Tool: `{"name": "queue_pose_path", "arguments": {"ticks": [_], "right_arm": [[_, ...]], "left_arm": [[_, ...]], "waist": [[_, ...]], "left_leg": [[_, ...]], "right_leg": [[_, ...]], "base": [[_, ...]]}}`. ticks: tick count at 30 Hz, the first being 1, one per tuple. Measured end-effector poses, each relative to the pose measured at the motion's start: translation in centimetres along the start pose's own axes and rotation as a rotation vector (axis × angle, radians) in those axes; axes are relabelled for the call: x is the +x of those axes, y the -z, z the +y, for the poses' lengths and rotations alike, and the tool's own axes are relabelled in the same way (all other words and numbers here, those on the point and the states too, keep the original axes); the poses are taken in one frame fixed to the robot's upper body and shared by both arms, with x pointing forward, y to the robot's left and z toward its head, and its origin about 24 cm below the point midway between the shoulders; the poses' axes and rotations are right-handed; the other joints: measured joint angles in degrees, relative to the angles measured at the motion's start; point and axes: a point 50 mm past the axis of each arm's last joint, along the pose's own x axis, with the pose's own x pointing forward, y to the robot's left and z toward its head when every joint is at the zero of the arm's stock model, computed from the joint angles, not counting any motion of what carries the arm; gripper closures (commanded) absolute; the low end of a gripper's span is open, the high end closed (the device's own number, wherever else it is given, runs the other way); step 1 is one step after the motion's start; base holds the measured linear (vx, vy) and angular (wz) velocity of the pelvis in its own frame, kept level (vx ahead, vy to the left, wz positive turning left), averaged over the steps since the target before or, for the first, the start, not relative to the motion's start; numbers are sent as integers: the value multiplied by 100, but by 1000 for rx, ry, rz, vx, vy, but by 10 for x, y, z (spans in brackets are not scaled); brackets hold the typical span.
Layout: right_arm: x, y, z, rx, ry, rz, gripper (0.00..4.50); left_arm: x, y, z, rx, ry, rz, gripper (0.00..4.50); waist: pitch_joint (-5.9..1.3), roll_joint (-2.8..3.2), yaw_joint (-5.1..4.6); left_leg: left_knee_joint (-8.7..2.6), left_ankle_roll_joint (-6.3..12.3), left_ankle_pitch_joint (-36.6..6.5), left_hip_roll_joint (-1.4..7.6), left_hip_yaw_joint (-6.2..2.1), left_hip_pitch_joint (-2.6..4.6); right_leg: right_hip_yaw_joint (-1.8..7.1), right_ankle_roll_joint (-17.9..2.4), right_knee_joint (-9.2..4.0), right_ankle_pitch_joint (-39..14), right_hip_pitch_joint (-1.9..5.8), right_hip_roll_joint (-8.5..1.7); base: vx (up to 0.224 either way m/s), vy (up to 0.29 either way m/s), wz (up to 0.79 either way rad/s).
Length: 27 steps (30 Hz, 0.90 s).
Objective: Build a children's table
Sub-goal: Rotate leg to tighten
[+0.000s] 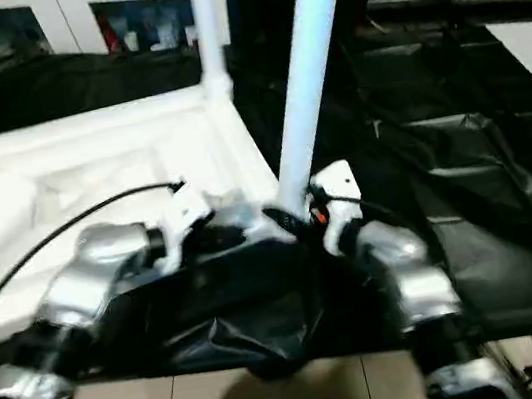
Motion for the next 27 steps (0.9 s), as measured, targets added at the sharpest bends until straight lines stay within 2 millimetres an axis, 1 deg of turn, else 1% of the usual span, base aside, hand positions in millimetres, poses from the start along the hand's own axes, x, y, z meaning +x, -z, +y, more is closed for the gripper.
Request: {"name": "queue_pose_path", "arguments": {"ticks": [2, 3, 9, 10, 11, 12, 13, 15, 17, 19, 22, 25, 27], "right_arm": [[5, 0, 2, 1, 79, -7, 178], [6, -1, 2, 2, 92, -8, 178], [7, 0, 4, 5, 92, -12, 178], [7, 0, 4, 6, 91, -13, 143], [6, 0, 4, 7, 83, -19, 122], [5, 0, 4, 6, 75, -22, 122], [4, 0, 3, -1, 62, -23, 106], [-1, -1, -1, -38, 2, -15, 98], [-4, -3, -3, -57, -49, -6, 75], [-9, -7, -7, -99, -139, 20, 55], [-18, -15, -13, -158, -278, 49, 55], [-29, -21, -20, -235, -414, 105, 55], [-32, -23, -20, -257, -471, 121, 55]], "left_arm": [[5, -1, 1, -5, -22, 6, 450], [6, -1, 1, -1, -27, 7, 450], [8, -1, 2, 11, -24, 16, 450], [8, -1, 2, 12, -24, 16, 450], [7, -1, 2, 15, -21, 17, 450], [7, -1, 2, 18, -17, 18, 450], [6, -2, 1, 24, -12, 19, 450], [2, -1, 3, 35, -3, 25, 450], [-1, -2, 4, 52, 6, 27, 450], [-5, 0, 3, 72, 30, 33, 450], [-13, 2, 5, 102, 66, 48, 450], [-23, 5, 5, 133, 119, 83, 450], [-28, 5, 5, 149, 141, 98, 450]], "waist": [[-4, 3, 9], [-5, 2, 13], [-7, 4, 25], [-7, 4, 25], [-6, 4, 25], [-6, 4, 26], [-6, 4, 27], [-3, -1, -1], [-3, -1, -37], [-1, -3, -57], [-1, -5, -72], [-1, -6, -56], [-2, -8, -51]], "left_leg": [[0, -5, 3, -1, 0, 0], [0, -6, 3, -1, 0, 0], [0, -6, 3, -2, -2, -3], [-1, -6, 3, -2, -3, -3], [-1, -6, 3, -2, -3, -5], [-2, -6, 3, -1, -3, -7], [-2, -6, 3, -1, -3, -9], [-3, -5, 3, 1, -3, -12], [-7, -3, 4, 3, -3, -11], [-10, -2, 5, 6, -6, -12], [-19, 0, 5, 10, -9, -11], [-23, 2, 7, 11, -9, -8], [-21, 2, 7, 11, -9, -7]], "right_leg": [[2, 22, -3, -7, 0, 0], [3, 27, -3, -8, 0, 0], [5, 32, -3, -4, 0, 1], [4, 32, -3, -4, 0, 1], [4, 32, -4, -4, -1, 1], [4, 25, -4, -1, -2, 1], [3, 10, -4, 9, -3, 1], [4, 12, -5, 7, -5, 4], [2, 14, -5, 6, -8, 8], [1, 14, -6, 6, -10, 13], [-7, 19, -6, 2, -9, 17], [-14, 20, -5, -2, -7, 18], [-14, 20, -4, -2, -6, 17]], "base": [[0, 0, 0], [0, 0, 0], [0, 0, 0], [0, 0, 0], [0, 0, 0], [0, 0, 0], [0, 0, 0], [0, 0, 0], [0, 0, 0], [0, 0, 0], [0, 0, 0], [0, 0, 0], [0, 0, 0]]}}
